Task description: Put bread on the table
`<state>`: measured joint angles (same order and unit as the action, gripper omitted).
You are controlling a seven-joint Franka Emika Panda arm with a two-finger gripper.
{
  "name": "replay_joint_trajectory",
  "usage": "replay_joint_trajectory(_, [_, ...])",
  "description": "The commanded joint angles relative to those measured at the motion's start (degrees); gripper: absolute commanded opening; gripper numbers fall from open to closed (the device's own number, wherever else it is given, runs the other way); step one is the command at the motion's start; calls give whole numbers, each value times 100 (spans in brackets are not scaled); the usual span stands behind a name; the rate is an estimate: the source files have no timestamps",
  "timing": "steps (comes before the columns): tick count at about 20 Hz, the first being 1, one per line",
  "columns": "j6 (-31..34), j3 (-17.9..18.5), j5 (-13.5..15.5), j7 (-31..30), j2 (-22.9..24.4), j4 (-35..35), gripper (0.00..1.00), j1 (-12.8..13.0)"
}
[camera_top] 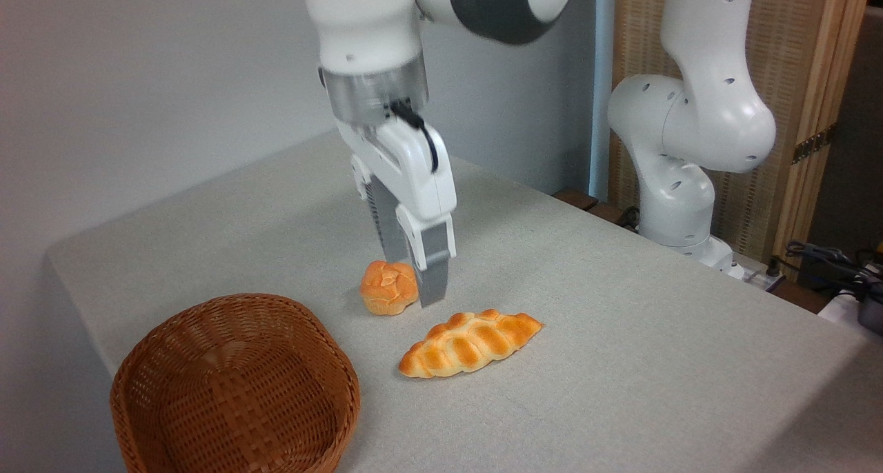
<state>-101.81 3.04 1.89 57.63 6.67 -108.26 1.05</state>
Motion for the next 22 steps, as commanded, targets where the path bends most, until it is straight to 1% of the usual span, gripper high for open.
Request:
replay_joint_trajectory(1, [161,47,188,-970,-17,551,100,36])
replay_joint_trajectory(3, [222,-14,251,-1638,-43,761,100,27])
replay_joint_trajectory(4, [379,-49,242,-1876,-104,911,100,27])
replay_joint_trajectory(5, [642,-101,233,-2001,-244,1199,100,27])
replay_joint_trajectory(7, [1266,-128,225,-2002,-630,1867,100,18])
replay_joint_trajectory(8, [1347,-137,198,-2002,-763,2061,100,18])
replay_joint_trajectory(12, [1374,-146,172,-1906,-764,2081,100,27])
replay_joint_trajectory(14, [1374,-225,154,-1835,-764,2072,100,27])
replay_joint_trajectory(15, [1357,-234,102,-1826,-764,2063,100,27])
replay_joint_trajectory(17, [1208,-243,-179,-1747,-747,1967,100,53])
replay_joint_trajectory(19, [1049,-251,-180,-1729,-720,1862,100,54])
replay_joint_trajectory(21, [1031,-225,-180,-1729,-729,1861,100,54])
replay_joint_trajectory(22, [996,-208,-128,-1729,-738,1861,100,54])
